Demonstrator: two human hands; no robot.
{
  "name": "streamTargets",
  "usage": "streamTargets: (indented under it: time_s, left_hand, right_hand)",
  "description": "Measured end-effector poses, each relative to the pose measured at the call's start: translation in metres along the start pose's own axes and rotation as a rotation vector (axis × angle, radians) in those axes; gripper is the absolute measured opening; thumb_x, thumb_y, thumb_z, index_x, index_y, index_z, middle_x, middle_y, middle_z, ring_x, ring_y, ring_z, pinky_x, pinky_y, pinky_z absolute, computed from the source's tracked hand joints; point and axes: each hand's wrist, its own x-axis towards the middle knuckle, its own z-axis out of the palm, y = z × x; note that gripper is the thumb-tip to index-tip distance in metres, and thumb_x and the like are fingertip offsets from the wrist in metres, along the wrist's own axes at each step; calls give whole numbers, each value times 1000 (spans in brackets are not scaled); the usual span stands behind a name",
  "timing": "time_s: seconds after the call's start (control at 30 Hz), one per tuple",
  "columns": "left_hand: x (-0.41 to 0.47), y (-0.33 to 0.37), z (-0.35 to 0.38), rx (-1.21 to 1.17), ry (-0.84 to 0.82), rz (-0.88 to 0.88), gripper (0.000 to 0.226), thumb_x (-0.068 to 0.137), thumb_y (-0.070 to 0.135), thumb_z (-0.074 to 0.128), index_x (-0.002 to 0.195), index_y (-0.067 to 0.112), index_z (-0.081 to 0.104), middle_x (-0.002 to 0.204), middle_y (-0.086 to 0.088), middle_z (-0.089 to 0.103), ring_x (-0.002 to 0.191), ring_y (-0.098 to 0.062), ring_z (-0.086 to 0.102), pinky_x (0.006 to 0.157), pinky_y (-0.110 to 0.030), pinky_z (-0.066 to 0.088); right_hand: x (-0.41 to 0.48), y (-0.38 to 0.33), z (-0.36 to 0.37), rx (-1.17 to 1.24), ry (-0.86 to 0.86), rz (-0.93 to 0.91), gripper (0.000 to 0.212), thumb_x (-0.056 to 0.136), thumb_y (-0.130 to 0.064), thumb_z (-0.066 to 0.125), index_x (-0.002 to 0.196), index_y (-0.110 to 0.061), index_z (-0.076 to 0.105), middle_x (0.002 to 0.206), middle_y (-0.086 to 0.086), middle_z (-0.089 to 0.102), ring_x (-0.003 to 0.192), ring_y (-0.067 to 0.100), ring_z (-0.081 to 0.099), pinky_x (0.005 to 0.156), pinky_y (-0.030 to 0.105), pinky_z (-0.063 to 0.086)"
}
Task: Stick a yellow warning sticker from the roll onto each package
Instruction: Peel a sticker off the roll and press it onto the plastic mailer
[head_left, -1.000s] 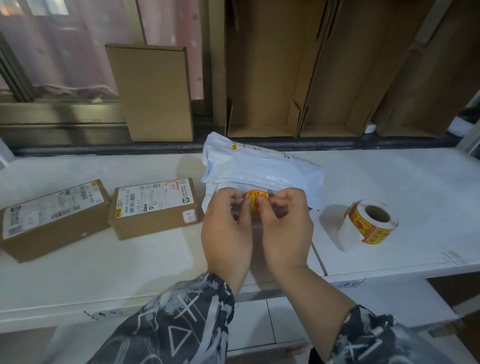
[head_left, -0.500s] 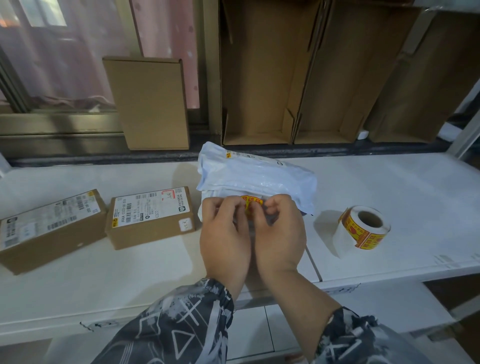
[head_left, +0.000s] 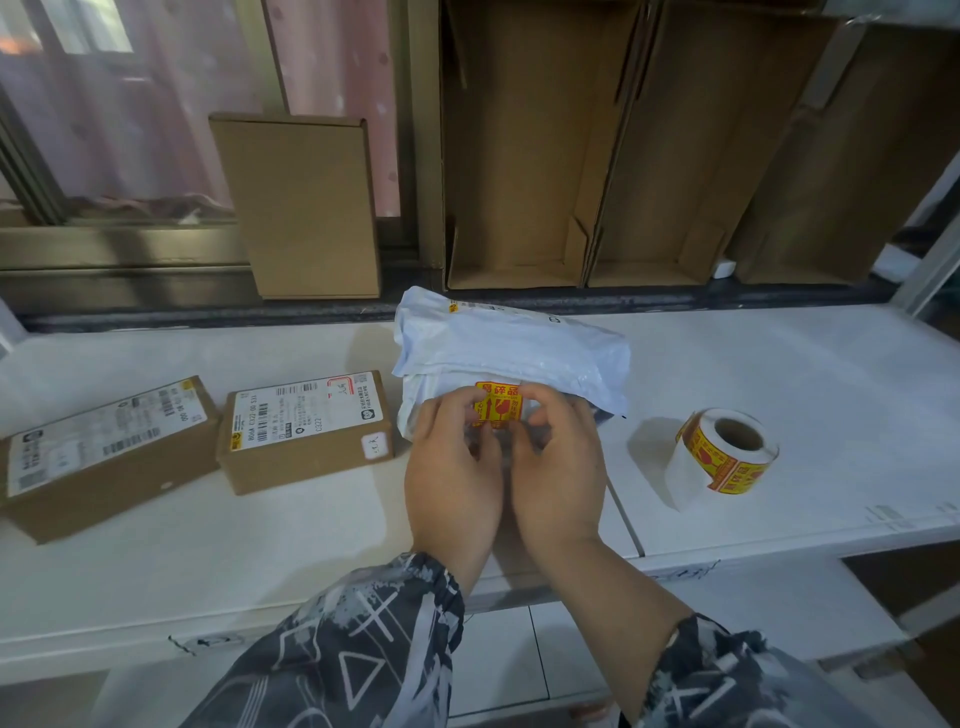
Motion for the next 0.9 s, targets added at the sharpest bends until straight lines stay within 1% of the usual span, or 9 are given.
streamTargets:
  time_s: [0.1, 0.27, 0.43, 0.63, 0.7, 0.83, 0.9]
  left_hand:
    - [0, 0, 0, -4, -12, -7, 34, 93, 10, 69, 120, 30, 65, 102, 18, 55, 88, -8, 63, 80, -27, 54]
    - [-1, -3, 0, -31, -18, -7, 28, 96, 15, 65, 116, 34, 60, 96, 13, 63, 89, -9, 64, 77, -35, 56]
    - [-1, -5, 1, -42, -16, -34, 27, 96, 15, 65, 115, 33, 60, 98, 11, 63, 89, -8, 64, 78, -36, 57]
    - [0, -6, 2, -30, -2, -38, 26, 95, 12, 66, 113, 31, 61, 96, 10, 63, 89, -8, 63, 76, -28, 52]
    - [-1, -6, 2, -26, -1, -35, 26, 94, 11, 66, 113, 30, 62, 96, 10, 63, 89, -7, 62, 75, -24, 50]
    - [-1, -6, 1, 1, 3, -33, 26, 94, 11, 66, 113, 28, 62, 97, 9, 63, 88, -1, 60, 71, -11, 42]
    - [0, -6, 0, 16, -2, -30, 25, 95, 12, 66, 114, 28, 62, 97, 10, 63, 88, -1, 60, 71, -9, 41]
  right_hand:
    - [0, 0, 1, -5, 7, -1, 34, 93, -10, 69, 114, -37, 65, 105, -13, 56, 90, 8, 61, 75, 34, 56]
    - [0, 2, 1, 8, 10, 1, 34, 93, -10, 68, 114, -37, 65, 98, -14, 53, 88, 11, 60, 74, 36, 56]
    - [0, 4, 3, -18, 1, 9, 35, 93, -12, 69, 114, -39, 62, 97, -15, 52, 88, 11, 61, 72, 39, 56]
    - [0, 4, 3, -42, 6, 12, 36, 93, -12, 68, 117, -38, 62, 100, -13, 53, 91, 12, 60, 71, 34, 53]
    - [0, 4, 3, -48, 9, 6, 36, 93, -12, 68, 117, -38, 62, 99, -12, 54, 90, 13, 60, 70, 35, 53]
    - [-1, 4, 3, -64, 14, 9, 36, 94, -12, 68, 117, -38, 62, 97, -11, 55, 88, 14, 61, 69, 37, 54]
    - [-1, 4, 3, -65, 17, 12, 36, 94, -12, 68, 116, -39, 61, 96, -11, 55, 86, 14, 61, 68, 38, 54]
